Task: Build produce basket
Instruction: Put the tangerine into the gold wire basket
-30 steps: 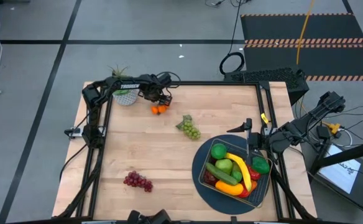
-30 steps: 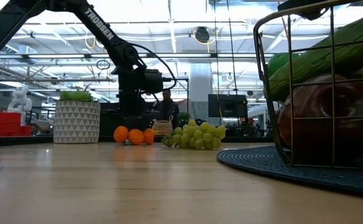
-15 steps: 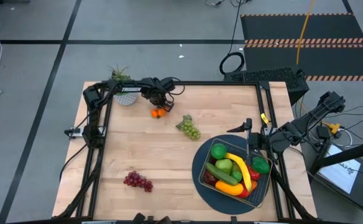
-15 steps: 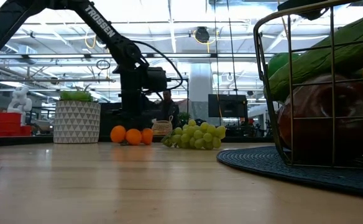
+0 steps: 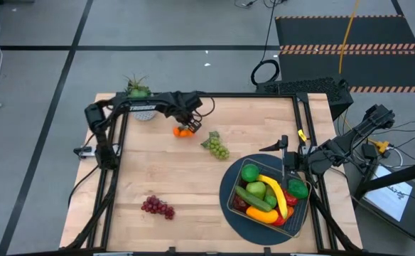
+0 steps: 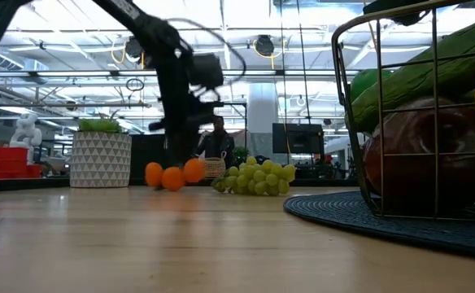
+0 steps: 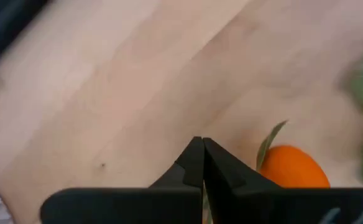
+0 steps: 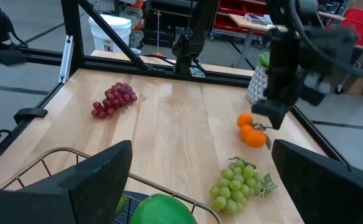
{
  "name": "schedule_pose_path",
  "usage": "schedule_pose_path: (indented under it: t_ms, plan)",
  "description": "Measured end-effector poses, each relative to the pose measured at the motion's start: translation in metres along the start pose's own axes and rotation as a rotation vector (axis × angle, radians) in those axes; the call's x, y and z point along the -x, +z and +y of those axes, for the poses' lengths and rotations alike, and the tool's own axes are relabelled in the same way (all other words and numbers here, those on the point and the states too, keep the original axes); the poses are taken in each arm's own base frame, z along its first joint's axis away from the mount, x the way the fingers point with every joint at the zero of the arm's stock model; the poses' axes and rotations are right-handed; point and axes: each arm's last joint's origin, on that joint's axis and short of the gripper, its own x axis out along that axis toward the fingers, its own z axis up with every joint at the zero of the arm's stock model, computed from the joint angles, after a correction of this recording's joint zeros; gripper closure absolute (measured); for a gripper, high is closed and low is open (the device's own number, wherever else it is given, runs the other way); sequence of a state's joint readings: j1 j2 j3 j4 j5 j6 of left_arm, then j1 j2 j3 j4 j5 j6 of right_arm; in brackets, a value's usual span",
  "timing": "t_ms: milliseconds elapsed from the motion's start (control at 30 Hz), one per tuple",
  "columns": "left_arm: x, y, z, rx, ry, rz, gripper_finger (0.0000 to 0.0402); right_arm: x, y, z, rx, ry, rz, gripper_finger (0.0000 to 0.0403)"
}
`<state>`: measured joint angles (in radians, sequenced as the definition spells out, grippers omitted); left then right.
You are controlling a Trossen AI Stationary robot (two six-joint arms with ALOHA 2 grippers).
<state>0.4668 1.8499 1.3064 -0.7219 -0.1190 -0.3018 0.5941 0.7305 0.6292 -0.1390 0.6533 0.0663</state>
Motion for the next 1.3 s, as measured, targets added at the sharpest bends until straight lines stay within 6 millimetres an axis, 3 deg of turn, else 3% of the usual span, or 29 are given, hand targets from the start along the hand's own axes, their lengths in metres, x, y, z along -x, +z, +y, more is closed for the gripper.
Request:
schedule_pose_path:
  t_ms: [233, 367, 567, 867, 1000, 1133, 1300]
  plan:
    - [0.052, -0.008, -0.027, -0.097, -0.024, -0.166, 0.0401, 0.0, 0.0, 0.0, 0.003, 0.0, 0.0, 0.0023]
    - [0.068, -0.015, -0.041, -0.131, -0.042, -0.212, 0.0401, 0.0, 0.0, 0.0, 0.001, 0.0, 0.0, 0.0023]
    - [0.065, -0.024, -0.059, -0.168, -0.045, -0.192, 0.0367, 0.0, 0.0, 0.0, -0.014, 0.002, 0.0, 0.0023]
    - [0.069, -0.051, -0.089, -0.275, -0.031, -0.159, 0.0237, 0.0, 0.0, 0.0, -0.017, 0.006, 0.002, 0.0023]
    - [0.053, -0.073, -0.097, -0.401, 0.065, -0.175, 0.0189, 0.0, -0.001, 0.0, -0.012, 0.006, 0.006, 0.0023]
    - [0.037, -0.089, -0.094, -0.414, 0.087, -0.211, 0.0174, 0.0, -0.001, 0.0, -0.012, 0.006, 0.006, 0.0023]
    - [0.023, -0.094, -0.087, -0.399, 0.041, -0.332, 0.0193, 0.0, 0.0, 0.0, -0.003, 0.006, 0.006, 0.0023]
